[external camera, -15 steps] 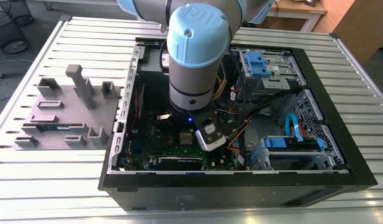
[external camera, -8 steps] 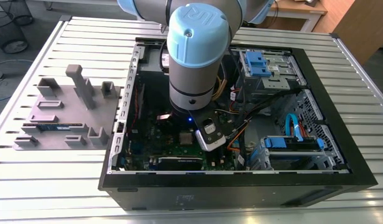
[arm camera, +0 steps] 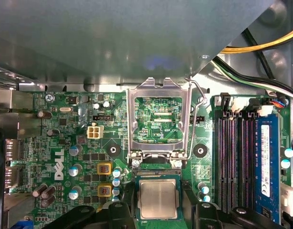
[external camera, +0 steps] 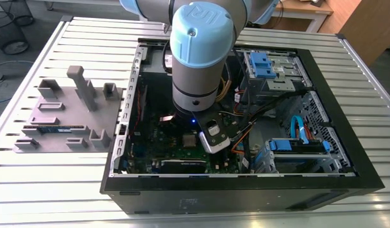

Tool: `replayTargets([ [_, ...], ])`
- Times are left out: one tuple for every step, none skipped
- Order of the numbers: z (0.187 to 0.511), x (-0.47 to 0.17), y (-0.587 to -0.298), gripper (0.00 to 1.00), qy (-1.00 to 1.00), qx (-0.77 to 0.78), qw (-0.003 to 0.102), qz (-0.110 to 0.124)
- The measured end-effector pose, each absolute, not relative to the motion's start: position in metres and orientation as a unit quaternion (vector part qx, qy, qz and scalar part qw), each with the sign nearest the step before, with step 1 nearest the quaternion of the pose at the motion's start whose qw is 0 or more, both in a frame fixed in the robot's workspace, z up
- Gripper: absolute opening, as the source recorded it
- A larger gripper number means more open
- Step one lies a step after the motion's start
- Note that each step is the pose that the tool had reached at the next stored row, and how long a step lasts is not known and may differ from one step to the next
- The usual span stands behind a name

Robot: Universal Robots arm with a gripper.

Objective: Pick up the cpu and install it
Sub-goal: 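Place the cpu into insertion slot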

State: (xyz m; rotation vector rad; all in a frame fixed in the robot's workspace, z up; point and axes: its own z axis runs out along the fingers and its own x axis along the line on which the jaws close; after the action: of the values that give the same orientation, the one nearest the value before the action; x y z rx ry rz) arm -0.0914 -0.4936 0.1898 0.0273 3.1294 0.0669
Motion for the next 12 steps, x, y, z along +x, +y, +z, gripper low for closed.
replayTargets([
  [0.1898,-0.0914,-0.4936,0.49,1.0,0.009,0.006,0.021],
  [0.1898,-0.0914,-0.4936,0.49,1.0,0.009,0.006,0.021],
  [0.1898,-0.0914,-0.4936,0.49,1.0,0.009,0.006,0.021],
  [0.1899,-0.0914,-0.4936,0.49,1.0,0.009,0.006,0.021],
  [0.1899,-0.0914,-0.4936,0.49,1.0,0.009,0.006,0.021],
  [0.1899,-0.0914,-0.4936,0.49,1.0,0.009,0.006,0.021],
  [0.1899,-0.0914,-0.4936,0.49,1.0,0.009,0.006,0.021],
  [0.1899,-0.0914,-0.4936,0.49,1.0,0.009,0.006,0.021],
  [0.1899,-0.0914,-0.4936,0.49,1.0,0.009,0.006,0.021],
  [0.1899,-0.0914,-0.4936,0.49,1.0,0.009,0.006,0.021],
  [0.1899,-0.0914,-0.4937,0.49,1.0,0.009,0.006,0.021],
  [0.1899,-0.0914,-0.4937,0.51,1.0,0.009,0.006,0.021],
])
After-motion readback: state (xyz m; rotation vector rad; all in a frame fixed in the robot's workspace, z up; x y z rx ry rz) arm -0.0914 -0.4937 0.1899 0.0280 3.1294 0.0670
